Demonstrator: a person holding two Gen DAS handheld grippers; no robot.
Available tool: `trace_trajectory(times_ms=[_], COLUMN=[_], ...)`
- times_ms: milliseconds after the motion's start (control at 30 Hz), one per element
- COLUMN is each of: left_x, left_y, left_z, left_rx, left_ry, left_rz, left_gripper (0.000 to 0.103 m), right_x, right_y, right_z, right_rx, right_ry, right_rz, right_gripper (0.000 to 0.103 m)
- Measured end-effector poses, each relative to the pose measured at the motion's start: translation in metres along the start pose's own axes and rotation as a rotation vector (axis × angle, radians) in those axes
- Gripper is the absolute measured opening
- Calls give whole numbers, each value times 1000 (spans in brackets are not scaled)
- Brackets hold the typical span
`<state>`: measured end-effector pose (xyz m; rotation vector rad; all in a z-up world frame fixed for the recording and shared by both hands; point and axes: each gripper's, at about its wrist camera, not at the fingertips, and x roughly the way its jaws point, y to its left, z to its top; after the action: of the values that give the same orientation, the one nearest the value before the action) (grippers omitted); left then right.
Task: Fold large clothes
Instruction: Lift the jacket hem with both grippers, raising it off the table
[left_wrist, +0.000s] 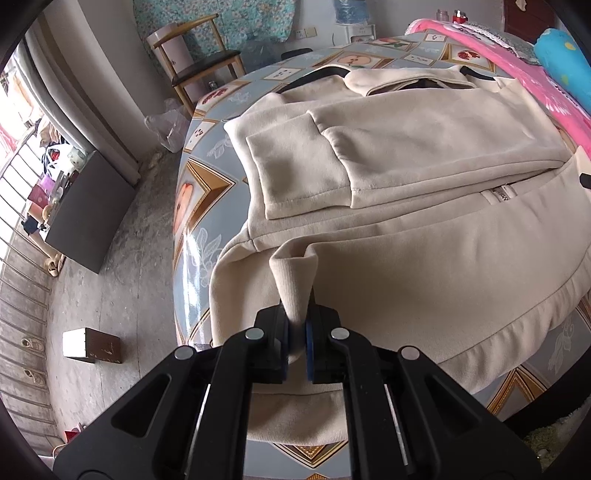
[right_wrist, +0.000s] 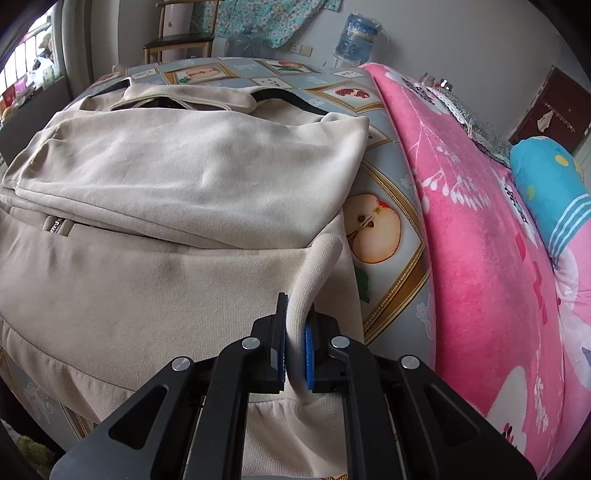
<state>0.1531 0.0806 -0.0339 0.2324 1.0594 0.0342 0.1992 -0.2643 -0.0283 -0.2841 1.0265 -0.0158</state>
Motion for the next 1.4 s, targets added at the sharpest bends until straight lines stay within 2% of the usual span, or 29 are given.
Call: trace_trajectory(times_ms=[267,467,667,867,1067,1233,1400], left_x=[5,4,-22,-70,-111,-134,-136], left_y=[2,3,7,11,19,27,33], left_z=[0,-1,-11,-31,-44,-38,-12], left_rx=[-15,-10,7,6,-57,-95,-91], left_ry=[16,1,-110,-230,-315,-393,-449], left_rz=[-18,-21,-23,-30,-74,-99,-108], left_gripper=[6,6,6,6,5,5,5], right_x=[3,-9,-45,-84,-120,-132,-127], right_y=[3,2,-6,-12,-24,-33,-41], right_z=[2,-1,-7,-24,-35,-26,0], right_rx=[-11,6,58,108,187,209,210], right_ry=[14,-14,-77,-144,-222,-286,-334], right_rz=[-18,-33,-31,-57,-50,-52,-46], right_gripper=[8,7,7,7,7,7,7])
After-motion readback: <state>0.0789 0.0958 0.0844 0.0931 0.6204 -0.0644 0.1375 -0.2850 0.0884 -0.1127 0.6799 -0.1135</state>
